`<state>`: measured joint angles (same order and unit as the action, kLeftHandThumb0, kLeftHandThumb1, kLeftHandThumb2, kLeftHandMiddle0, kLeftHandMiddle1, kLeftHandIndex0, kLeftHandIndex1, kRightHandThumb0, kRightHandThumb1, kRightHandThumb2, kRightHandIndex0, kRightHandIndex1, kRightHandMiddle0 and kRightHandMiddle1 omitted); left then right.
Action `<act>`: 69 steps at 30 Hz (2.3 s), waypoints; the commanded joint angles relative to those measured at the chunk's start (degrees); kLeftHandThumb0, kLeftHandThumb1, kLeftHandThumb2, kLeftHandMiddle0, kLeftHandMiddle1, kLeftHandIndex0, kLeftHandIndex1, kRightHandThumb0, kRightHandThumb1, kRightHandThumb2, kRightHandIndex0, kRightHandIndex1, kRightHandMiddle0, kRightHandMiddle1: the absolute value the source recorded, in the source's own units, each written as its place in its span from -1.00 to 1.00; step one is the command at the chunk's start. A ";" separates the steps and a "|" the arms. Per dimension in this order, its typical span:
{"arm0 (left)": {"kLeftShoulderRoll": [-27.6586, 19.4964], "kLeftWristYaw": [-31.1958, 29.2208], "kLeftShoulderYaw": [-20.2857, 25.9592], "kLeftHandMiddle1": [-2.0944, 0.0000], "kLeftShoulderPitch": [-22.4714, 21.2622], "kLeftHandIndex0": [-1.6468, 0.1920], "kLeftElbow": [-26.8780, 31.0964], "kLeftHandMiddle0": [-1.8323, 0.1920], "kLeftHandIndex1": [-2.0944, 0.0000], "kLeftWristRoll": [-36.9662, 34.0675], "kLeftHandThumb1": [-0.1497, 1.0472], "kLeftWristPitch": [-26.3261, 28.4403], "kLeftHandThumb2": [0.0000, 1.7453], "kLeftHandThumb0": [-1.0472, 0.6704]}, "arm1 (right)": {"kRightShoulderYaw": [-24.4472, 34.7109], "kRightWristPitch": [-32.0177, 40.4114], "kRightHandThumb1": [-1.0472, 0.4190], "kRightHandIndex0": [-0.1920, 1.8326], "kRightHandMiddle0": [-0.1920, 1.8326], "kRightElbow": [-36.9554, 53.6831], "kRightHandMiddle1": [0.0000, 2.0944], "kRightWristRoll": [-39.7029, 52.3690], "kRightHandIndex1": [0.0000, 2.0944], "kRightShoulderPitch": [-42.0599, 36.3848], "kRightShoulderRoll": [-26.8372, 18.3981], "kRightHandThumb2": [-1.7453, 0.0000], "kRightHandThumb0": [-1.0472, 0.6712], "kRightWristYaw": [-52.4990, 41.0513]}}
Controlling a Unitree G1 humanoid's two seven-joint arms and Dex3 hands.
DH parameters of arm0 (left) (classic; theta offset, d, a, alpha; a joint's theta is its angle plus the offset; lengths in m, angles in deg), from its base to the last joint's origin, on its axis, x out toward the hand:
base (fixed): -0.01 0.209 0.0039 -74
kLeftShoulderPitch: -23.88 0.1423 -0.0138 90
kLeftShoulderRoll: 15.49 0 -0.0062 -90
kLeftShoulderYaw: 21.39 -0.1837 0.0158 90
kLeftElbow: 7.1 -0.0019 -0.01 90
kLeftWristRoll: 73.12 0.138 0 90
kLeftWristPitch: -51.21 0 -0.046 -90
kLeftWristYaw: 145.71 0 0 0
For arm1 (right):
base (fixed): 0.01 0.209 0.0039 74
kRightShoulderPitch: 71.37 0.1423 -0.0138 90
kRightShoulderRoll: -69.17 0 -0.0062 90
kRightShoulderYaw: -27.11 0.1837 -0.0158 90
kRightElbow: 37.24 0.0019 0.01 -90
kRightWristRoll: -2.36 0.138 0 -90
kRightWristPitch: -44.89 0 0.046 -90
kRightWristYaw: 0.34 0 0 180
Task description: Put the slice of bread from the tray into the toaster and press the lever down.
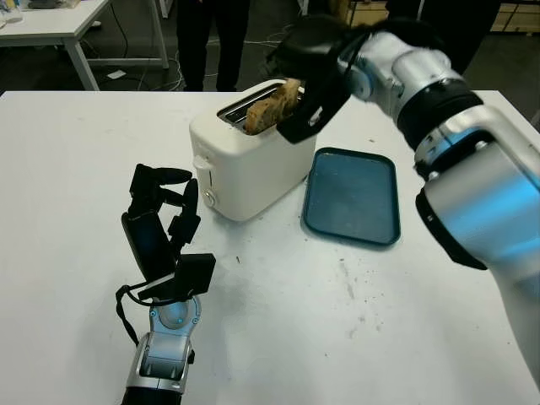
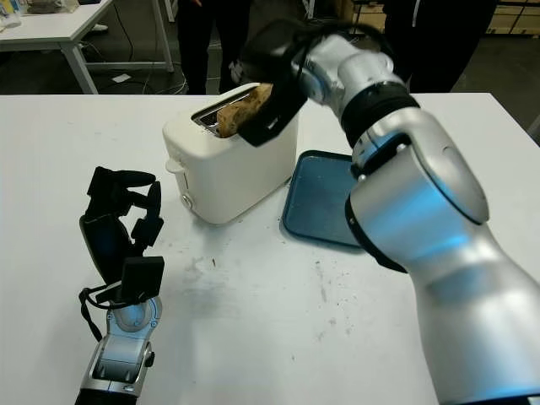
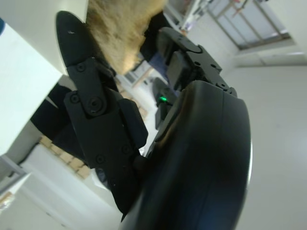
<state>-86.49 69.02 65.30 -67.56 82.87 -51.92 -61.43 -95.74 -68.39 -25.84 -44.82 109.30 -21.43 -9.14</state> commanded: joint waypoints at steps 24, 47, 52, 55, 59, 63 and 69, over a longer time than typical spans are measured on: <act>-11.47 -10.81 4.42 -0.62 -7.51 0.27 -1.02 0.19 -0.22 3.93 0.79 3.94 -0.62 -0.27 | 44.21 4.63 -0.83 0.31 0.25 54.22 -0.94 57.21 -0.60 -75.61 12.64 0.62 -0.32 0.89; -28.45 -25.49 2.44 -0.21 -20.28 -0.34 -2.86 -0.10 0.67 12.88 0.76 12.54 -0.99 -0.15 | 41.18 11.04 -0.83 -0.07 0.04 70.44 -0.16 51.77 0.55 -80.11 15.87 0.67 -0.35 12.60; -30.96 -30.12 0.06 -0.19 -21.73 -0.38 -4.45 -0.12 0.72 14.30 0.78 13.38 -0.98 -0.11 | 40.82 11.31 -0.83 -0.09 -0.03 70.07 0.01 50.96 0.63 -79.47 15.21 0.67 -0.38 12.04; -32.76 -32.93 -1.36 0.02 -22.85 -0.45 -5.68 -0.18 0.77 15.47 0.79 13.60 -0.97 -0.13 | 41.16 10.99 -0.83 -0.09 -0.04 69.79 0.02 51.05 0.62 -79.28 15.14 0.68 -0.41 12.06; -34.63 -36.46 -3.50 -0.23 -24.89 -0.48 -8.02 -0.17 0.88 16.84 0.78 13.86 -0.97 -0.13 | 41.67 10.45 -0.83 -0.10 -0.06 69.38 -0.01 51.06 0.60 -78.96 15.01 0.69 -0.43 12.39; -35.64 -38.79 -5.06 -0.36 -26.17 -0.51 -8.86 -0.13 0.91 17.98 0.78 14.60 -0.97 -0.17 | 41.81 10.76 -0.83 -0.11 -0.04 69.44 -0.05 50.83 0.61 -78.88 14.93 0.69 -0.41 12.89; -36.84 -42.01 -5.92 -0.41 -26.80 -0.58 -7.94 -0.09 0.88 18.50 0.79 16.39 -0.96 -0.19 | 42.03 11.20 -0.83 -0.11 -0.03 69.82 -0.07 51.36 0.60 -78.89 15.02 0.72 -0.41 13.04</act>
<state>-122.39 28.15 60.19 -94.15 74.82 -34.28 -45.69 -54.09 -57.41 43.86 6.33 29.67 -6.21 3.62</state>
